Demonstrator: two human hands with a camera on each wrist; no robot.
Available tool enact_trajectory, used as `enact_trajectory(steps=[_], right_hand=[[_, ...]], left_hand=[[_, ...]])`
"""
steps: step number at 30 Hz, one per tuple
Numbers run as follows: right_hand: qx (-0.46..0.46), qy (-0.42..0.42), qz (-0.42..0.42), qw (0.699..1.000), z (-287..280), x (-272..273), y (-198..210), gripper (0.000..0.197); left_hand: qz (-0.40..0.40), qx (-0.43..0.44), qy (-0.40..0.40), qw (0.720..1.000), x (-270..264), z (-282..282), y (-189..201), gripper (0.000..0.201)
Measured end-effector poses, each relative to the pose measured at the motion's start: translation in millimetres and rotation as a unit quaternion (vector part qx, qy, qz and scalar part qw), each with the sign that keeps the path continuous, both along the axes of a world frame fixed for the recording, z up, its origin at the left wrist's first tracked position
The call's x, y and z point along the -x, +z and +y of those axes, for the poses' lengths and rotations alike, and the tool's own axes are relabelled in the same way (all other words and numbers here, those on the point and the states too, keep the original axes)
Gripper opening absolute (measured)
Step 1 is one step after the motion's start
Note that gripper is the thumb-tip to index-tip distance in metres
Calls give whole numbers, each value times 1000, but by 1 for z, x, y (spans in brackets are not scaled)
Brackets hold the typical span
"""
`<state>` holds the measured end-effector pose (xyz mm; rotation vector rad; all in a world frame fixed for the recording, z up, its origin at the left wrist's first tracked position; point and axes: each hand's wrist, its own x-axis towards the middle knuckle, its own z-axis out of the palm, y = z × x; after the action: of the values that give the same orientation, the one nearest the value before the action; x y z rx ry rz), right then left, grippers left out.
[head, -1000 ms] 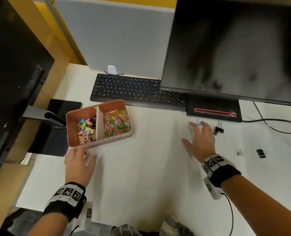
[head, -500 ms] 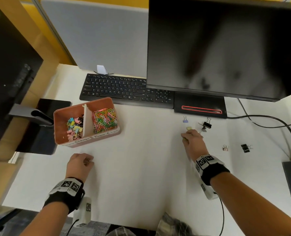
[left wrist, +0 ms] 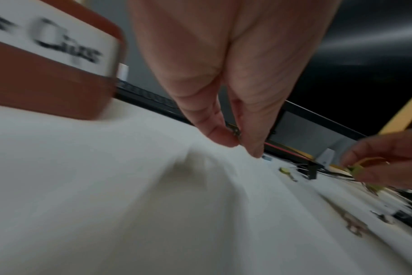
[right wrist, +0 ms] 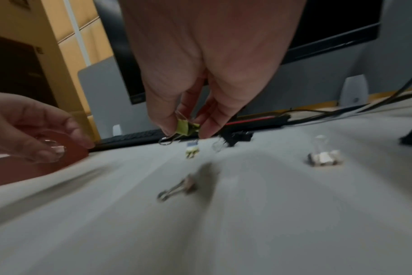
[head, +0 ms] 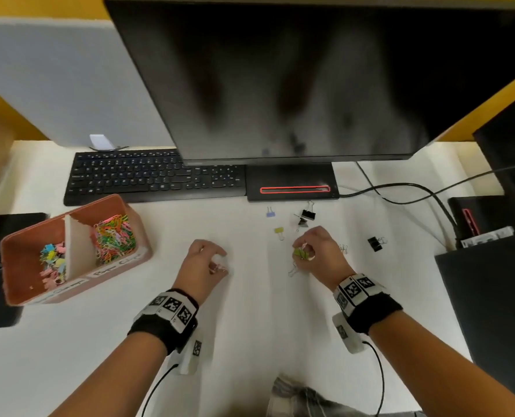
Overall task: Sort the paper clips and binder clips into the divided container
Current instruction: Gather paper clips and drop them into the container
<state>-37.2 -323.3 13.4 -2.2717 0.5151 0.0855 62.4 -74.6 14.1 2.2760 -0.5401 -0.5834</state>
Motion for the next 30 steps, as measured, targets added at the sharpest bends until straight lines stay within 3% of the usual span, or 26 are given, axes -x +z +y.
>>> enact_trajectory(steps=[5,8,11,14,19,23,30], right_hand=[[-4,-54,-37,998,-44,-15,8,32],[-8,-18,11,1000,-49,-32,6,52],[21,46,92,994,-50,-47,-3,65],[31,74,140,987,-51,-54,-12,55],[55,102,138,984,-41,-52,-20,18],[46,135,122,982,-21,-44,-26,19],[7,157,85,984,28,-45,-11,20]], left_hand=[[13,22,-80,996,-9,-87,-8,50],[22,-21,-115,993,-14,-122,-17,59],[47,-62,-127,989,-22,-143,-31,54],[32,-81,-130,988,-26,-149,-41,39],[-3,-62,-127,990,-28,-142,-43,19],[-13,-66,-111,992,-26,-123,-41,14],[31,9,20,999,-14,-42,-9,19]])
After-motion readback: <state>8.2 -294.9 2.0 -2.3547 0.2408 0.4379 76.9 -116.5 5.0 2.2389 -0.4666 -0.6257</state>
